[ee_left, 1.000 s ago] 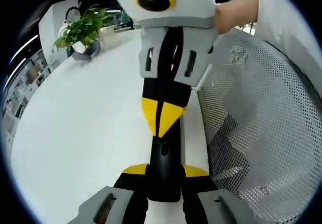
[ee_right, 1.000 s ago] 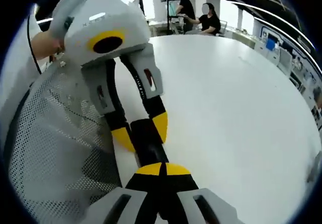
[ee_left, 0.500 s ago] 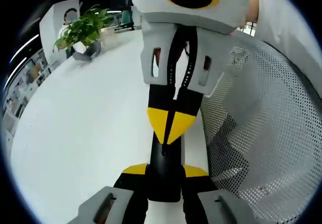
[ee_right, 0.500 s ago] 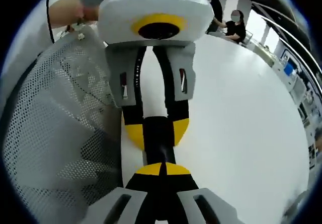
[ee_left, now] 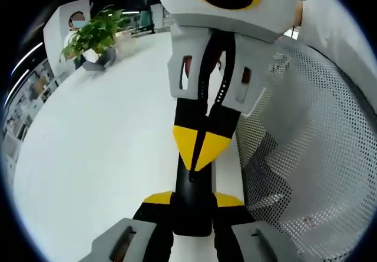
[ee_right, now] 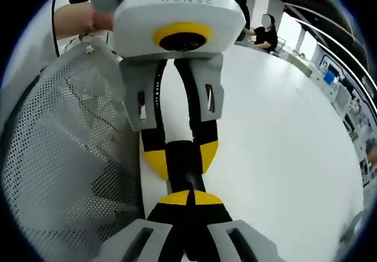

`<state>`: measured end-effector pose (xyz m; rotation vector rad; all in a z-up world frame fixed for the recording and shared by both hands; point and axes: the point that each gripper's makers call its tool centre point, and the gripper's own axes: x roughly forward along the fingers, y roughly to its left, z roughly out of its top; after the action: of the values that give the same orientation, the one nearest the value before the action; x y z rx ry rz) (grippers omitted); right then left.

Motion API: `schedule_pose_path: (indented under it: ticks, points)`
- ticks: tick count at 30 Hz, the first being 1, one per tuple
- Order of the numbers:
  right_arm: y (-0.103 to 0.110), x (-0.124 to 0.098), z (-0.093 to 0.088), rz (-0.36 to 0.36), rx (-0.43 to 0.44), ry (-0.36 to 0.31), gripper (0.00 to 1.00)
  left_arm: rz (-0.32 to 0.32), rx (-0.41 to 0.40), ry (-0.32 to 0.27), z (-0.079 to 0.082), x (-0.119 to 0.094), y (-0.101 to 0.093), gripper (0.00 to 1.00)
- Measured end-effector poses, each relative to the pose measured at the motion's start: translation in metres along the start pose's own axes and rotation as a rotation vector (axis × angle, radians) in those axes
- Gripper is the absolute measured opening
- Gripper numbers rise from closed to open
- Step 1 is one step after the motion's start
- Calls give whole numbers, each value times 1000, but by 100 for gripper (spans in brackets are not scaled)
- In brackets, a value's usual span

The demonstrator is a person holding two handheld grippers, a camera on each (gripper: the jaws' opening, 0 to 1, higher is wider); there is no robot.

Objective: Press the specified remote control buttons in sequence, fully releasing each button before pressing the next.

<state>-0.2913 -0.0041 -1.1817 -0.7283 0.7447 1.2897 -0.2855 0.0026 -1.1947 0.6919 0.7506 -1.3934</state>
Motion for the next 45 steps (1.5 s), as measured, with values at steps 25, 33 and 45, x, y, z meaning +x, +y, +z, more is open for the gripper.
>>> schedule_pose_path:
  ticks: [25, 33, 45]
  points:
    - [-1, 1, -1, 84, 118, 35, 0, 5, -12, -46, 0, -1, 0, 23]
    - [-6, 2, 8, 63, 114, 7, 0, 9, -21, -58, 0, -1, 0, 24]
    - [-1, 7, 6, 62, 56, 57, 0, 16, -27, -130, 0, -3, -1, 24]
